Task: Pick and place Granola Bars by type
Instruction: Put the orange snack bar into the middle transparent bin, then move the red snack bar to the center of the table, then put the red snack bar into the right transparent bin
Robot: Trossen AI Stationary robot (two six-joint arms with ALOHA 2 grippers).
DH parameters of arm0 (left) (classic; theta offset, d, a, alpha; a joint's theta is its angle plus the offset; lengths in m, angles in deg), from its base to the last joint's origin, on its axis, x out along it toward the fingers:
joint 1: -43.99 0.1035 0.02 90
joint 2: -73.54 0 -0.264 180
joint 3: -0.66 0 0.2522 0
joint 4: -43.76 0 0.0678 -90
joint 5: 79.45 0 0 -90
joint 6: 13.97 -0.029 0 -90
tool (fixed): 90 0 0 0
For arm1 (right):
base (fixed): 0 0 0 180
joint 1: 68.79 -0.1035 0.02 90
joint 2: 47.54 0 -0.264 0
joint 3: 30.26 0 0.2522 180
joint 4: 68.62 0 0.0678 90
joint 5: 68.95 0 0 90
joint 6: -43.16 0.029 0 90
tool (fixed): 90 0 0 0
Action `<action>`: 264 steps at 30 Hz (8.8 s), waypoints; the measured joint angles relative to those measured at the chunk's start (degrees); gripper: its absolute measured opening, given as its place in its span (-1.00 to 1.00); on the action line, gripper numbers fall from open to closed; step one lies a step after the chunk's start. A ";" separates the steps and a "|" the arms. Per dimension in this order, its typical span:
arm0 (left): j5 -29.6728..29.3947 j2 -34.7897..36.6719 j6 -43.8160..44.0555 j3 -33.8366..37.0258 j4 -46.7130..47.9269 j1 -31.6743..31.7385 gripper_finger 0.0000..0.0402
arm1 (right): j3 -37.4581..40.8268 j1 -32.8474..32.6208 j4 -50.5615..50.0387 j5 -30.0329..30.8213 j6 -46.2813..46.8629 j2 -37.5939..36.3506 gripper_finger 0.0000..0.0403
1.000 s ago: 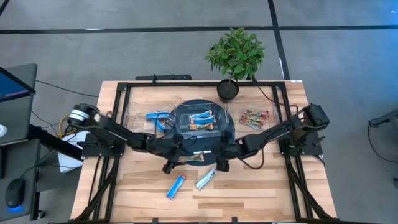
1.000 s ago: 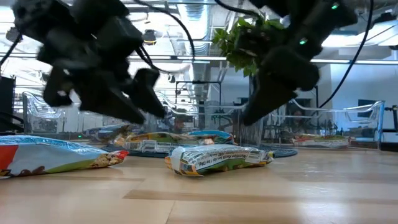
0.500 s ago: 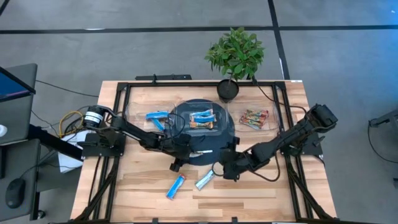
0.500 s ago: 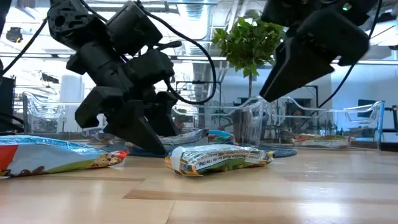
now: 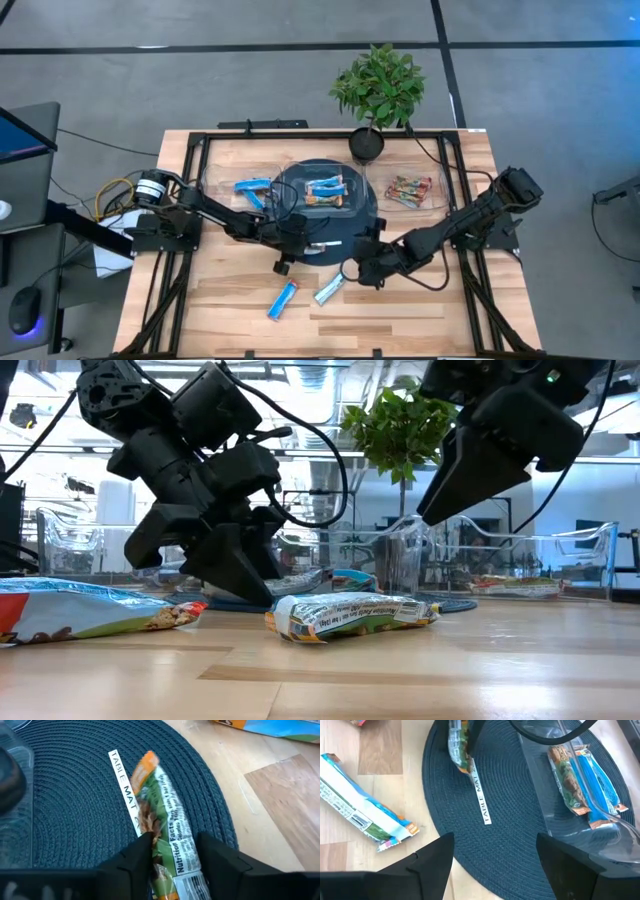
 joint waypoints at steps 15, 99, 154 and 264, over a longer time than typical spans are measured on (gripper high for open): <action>-1.78 -0.09 -0.41 -4.84 1.11 -3.35 -0.51 | 0.00 0.00 -0.44 -0.28 0.25 0.06 0.36; -22.35 17.09 7.01 -15.64 45.89 -22.27 0.17 | 0.04 0.31 3.52 -3.08 -0.66 0.52 0.36; 35.39 2.86 -4.00 2.76 0.80 -18.49 -0.96 | 0.07 0.63 3.74 -3.08 -0.55 0.48 0.36; -32.07 48.28 8.41 19.82 11.58 -16.63 -0.57 | 2.16 16.22 33.46 -38.77 -18.34 16.71 0.05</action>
